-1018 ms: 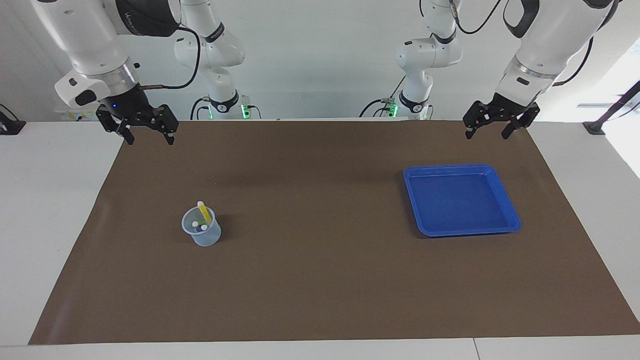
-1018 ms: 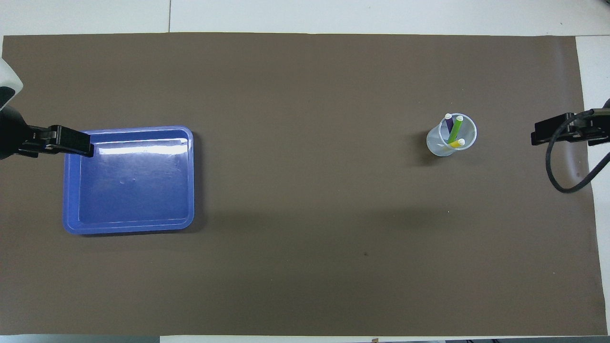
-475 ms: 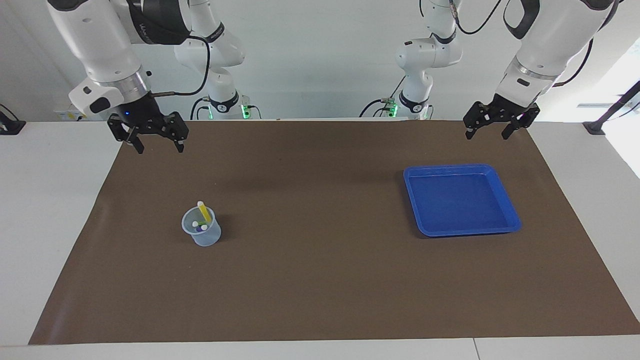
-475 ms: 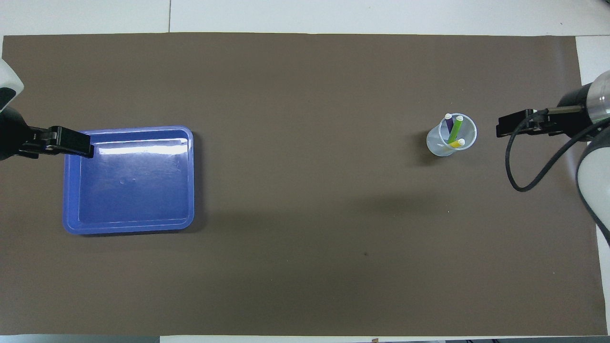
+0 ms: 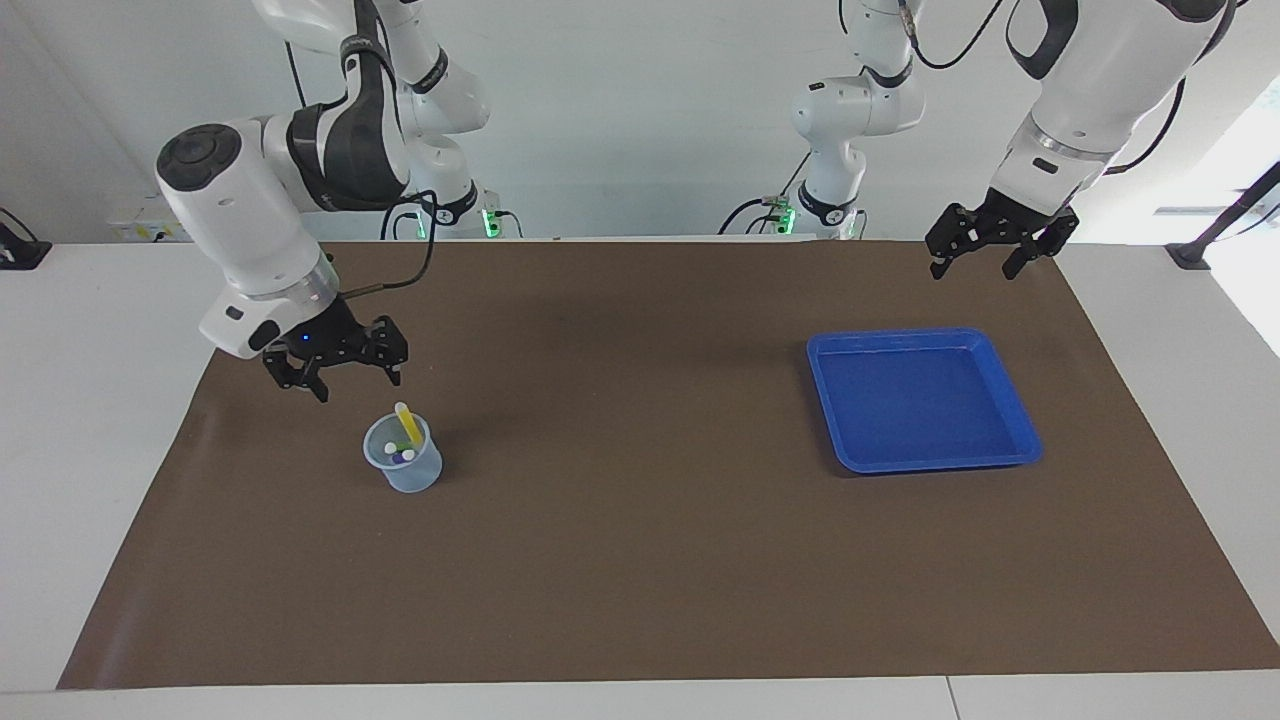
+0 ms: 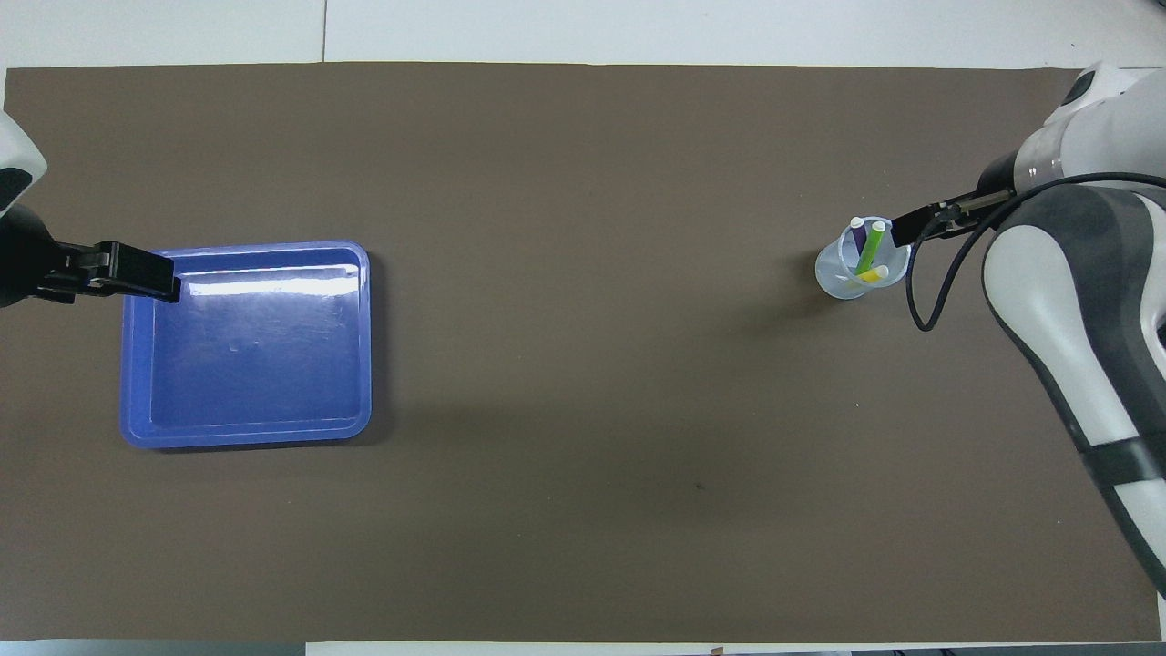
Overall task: Right arm passes pens to left for tray arrangement
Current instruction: 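Reach the right gripper to the cup and grasp the green pen, then lift the green pen with the right gripper while the left gripper rises, then grasp the green pen with the left gripper and open the right gripper, then lower the green pen into the tray with the left gripper and release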
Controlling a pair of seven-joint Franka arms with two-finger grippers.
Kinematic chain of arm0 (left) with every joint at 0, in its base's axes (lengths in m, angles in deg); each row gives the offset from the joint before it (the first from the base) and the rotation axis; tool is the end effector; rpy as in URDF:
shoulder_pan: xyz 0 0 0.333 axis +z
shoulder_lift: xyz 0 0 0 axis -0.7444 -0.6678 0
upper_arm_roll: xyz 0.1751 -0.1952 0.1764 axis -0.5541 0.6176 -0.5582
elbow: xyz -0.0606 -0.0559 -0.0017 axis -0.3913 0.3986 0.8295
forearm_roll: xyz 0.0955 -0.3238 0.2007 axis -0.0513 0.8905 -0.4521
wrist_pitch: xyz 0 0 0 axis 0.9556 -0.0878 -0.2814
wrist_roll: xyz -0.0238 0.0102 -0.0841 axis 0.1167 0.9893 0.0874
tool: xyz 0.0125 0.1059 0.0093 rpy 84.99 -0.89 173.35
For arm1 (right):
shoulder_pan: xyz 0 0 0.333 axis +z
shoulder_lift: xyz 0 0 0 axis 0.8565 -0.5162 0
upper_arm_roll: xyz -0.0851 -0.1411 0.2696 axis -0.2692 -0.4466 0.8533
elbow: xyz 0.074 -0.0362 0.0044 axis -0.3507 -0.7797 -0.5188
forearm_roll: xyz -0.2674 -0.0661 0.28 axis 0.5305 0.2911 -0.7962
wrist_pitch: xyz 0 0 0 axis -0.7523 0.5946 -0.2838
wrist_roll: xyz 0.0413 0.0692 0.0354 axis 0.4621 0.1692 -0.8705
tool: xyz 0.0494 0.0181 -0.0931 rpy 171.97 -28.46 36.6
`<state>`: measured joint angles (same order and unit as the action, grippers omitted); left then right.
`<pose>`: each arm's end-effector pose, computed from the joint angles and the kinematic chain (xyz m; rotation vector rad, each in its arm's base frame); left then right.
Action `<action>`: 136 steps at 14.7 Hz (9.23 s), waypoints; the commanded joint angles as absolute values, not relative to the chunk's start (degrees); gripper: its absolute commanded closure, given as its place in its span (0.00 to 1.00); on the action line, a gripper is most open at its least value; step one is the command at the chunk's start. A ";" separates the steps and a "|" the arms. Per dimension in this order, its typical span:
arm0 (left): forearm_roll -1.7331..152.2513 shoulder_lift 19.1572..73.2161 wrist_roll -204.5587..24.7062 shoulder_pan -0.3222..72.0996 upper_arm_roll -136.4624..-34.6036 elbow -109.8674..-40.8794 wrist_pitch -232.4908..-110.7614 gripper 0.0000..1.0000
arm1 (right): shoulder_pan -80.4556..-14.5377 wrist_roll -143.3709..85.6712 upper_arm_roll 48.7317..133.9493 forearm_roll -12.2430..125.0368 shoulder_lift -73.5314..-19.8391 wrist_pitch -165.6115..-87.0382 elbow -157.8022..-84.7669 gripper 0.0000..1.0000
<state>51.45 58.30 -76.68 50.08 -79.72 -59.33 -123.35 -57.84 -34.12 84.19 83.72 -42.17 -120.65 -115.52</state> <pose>0.5374 -0.0690 0.6197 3.1216 -0.1267 -0.0277 0.6238 0.0162 0.4828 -3.0715 -0.3599 -0.0922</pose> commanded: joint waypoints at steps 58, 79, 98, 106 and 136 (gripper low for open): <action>68.40 58.72 -170.12 41.96 -78.63 -61.19 -139.50 0.00 | -57.87 49.85 104.78 69.23 -45.76 -127.91 -101.47 1.00; 74.20 61.70 -190.15 32.64 -78.19 -73.93 -155.23 0.00 | -57.34 73.81 120.09 76.26 -46.02 -129.66 -101.20 1.00; 74.20 61.78 -190.06 31.67 -78.10 -75.16 -157.70 0.56 | -57.25 73.28 120.17 77.76 -46.11 -129.93 -101.20 1.00; 74.20 61.70 -190.93 32.10 -78.19 -75.16 -158.83 1.00 | -57.25 73.02 120.17 77.76 -46.11 -129.93 -101.20 1.00; 56.12 49.59 -83.13 53.38 -78.54 -80.35 -151.97 1.00 | -60.24 -13.12 99.17 103.07 -49.71 -127.99 -113.33 0.09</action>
